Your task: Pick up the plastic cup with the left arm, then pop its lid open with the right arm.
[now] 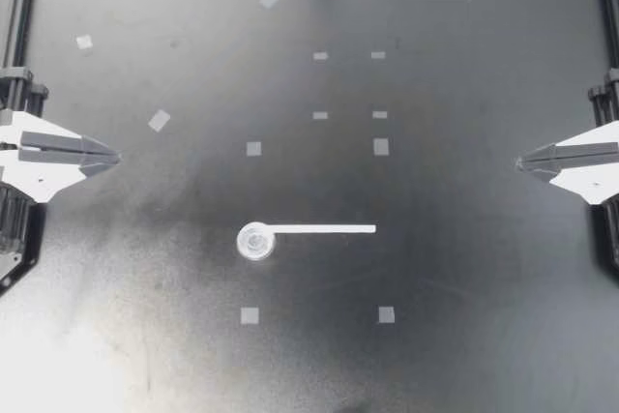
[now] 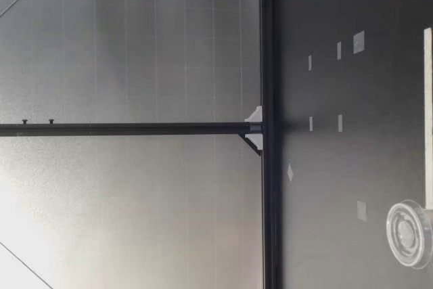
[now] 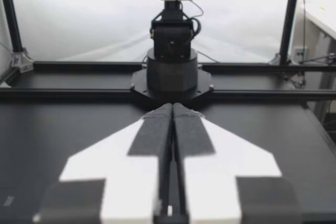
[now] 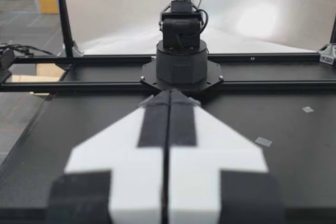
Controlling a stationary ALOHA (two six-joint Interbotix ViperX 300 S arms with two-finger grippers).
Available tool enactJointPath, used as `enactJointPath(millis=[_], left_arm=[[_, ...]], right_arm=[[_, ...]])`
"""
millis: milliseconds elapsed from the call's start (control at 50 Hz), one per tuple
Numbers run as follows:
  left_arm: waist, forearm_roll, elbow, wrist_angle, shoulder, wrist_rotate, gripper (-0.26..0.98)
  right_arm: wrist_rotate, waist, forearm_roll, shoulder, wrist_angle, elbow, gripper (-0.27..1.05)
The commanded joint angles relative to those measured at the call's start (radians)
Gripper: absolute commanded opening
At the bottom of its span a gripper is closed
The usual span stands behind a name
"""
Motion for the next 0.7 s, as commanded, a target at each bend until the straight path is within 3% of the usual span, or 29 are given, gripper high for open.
enactJointPath(millis=[0, 100, 220, 380, 680], left_arm=[[-0.015, -0.002, 0.018, -0.005, -0.008, 0.012, 0.05], [-0.015, -0.003, 0.054, -0.005, -0.015, -0.009, -0.02], [-0.015, -0.011, 0.060, -0.003, -0.014, -0.005, -0.02], [-0.015, -0.009, 0.009, 0.049, 0.003, 0.002, -0.02], [-0.015, -0.011, -0.103, 0.275, 0.121, -0.011, -0.02]], right_arm=[[0.000, 0.002, 0.002, 0.012, -0.012, 0.000, 0.12], [0.003, 0.000, 0.003, 0.008, -0.014, 0.029, -0.01], [0.008, 0.000, 0.021, 0.029, -0.005, 0.015, -0.04], [0.011, 0.000, 0.038, 0.101, 0.084, -0.071, -0.04], [0.055, 0.000, 0.040, 0.377, 0.207, -0.285, -0.04]])
